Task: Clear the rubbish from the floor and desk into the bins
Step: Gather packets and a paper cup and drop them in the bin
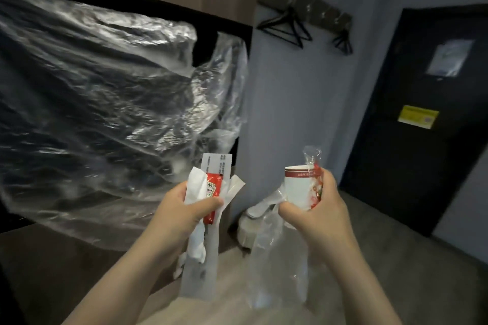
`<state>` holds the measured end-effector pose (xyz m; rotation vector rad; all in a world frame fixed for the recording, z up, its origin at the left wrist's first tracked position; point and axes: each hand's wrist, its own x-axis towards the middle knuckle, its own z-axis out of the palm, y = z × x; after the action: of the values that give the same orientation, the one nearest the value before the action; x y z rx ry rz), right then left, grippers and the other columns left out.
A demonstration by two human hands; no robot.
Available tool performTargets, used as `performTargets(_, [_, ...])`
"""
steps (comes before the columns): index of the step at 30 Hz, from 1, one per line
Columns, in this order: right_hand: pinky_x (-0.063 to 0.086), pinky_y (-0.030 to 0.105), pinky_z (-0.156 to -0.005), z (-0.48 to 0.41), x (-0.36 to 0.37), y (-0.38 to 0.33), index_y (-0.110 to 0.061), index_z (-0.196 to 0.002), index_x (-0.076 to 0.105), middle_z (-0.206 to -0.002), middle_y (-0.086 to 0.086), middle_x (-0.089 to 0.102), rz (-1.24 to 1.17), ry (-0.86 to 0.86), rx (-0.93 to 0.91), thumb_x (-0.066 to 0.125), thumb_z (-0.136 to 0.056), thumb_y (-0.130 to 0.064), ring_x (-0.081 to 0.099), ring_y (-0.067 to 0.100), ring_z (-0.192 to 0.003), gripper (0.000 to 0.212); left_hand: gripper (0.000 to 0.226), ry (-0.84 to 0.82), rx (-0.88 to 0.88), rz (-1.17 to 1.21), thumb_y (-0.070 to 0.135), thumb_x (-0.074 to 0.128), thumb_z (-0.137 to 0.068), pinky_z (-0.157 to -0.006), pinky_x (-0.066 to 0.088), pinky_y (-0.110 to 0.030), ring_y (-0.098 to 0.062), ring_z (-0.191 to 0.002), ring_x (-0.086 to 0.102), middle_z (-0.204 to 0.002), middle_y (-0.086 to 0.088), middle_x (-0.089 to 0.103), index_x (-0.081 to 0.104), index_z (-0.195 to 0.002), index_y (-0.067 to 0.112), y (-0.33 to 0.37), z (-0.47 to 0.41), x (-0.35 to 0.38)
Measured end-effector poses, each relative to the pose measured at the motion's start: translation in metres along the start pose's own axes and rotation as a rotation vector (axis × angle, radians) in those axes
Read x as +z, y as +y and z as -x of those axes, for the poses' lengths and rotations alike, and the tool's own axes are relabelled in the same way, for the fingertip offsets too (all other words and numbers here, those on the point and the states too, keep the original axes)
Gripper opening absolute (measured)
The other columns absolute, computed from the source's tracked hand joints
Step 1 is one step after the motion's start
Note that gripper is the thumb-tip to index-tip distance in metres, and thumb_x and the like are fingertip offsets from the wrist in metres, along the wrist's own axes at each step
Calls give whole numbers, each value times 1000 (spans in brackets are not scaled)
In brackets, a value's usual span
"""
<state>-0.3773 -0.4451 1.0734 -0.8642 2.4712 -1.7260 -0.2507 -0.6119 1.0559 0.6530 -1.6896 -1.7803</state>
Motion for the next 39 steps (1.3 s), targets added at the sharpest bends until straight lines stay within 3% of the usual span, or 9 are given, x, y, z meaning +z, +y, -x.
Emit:
performTargets(4, [56, 32, -67, -33, -90, 49, -49, -99, 41, -89, -10, 60, 40, 90, 48, 74, -67, -23, 62, 10, -78, 52, 18, -147, 12, 11, 5, 68, -83, -54, 51, -19, -7, -66, 69, -81, 1, 75, 67, -95, 18, -6, -26, 109])
performTargets(9, [52, 25, -59, -61, -172, 104, -47, -101, 45, -83, -10, 62, 79, 191, 129, 74, -64, -27, 62, 8, -72, 52, 22, -313, -25, -10, 11, 70, -82, -73, 56, -31, -19, -87, 71, -93, 0, 75, 67, -101, 22, -21, -59, 211])
performTargets(13, [56, 30, -63, -88, -208, 148, -47, -99, 47, -82, -14, 63, 106, 273, 182, 74, -63, -26, 63, 7, -70, 49, 19, -379, -73, -35, 12, 71, -82, -61, 52, -27, -16, -75, 70, -86, -4, 74, 68, -99, 18, -41, -93, 273])
performTargets(21, [51, 21, -57, -200, -222, 222, -49, -99, 44, -82, -12, 62, 151, 326, 208, 74, -64, -23, 62, 4, -70, 53, 15, -417, -111, -7, 7, 68, -83, -50, 49, -16, -9, -63, 70, -79, -1, 75, 68, -95, 16, -87, -211, 356])
performTargets(29, [57, 27, -59, -380, -206, 276, -49, -98, 43, -83, -9, 60, 188, 312, 231, 75, -63, -21, 62, 10, -71, 55, 18, -410, -174, -18, 7, 69, -82, -67, 54, -31, -23, -79, 72, -84, -4, 75, 68, -99, 14, -102, -396, 415])
performTargets(34, [55, 24, -59, -453, -210, 314, -45, -104, 43, -87, -8, 60, 200, 291, 246, 76, -65, -20, 63, 10, -74, 58, 15, -419, -191, -15, 7, 68, -83, -50, 49, -18, -9, -62, 70, -77, 2, 75, 66, -95, 15, -114, -466, 457])
performTargets(39, [50, 17, -53, -547, -220, 368, -45, -104, 43, -85, -9, 61, 184, 312, 254, 77, -65, -20, 63, 9, -71, 57, 15, -389, -190, -62, 10, 70, -83, -57, 50, -26, -16, -69, 70, -84, -5, 74, 67, -96, 16, -135, -554, 508])
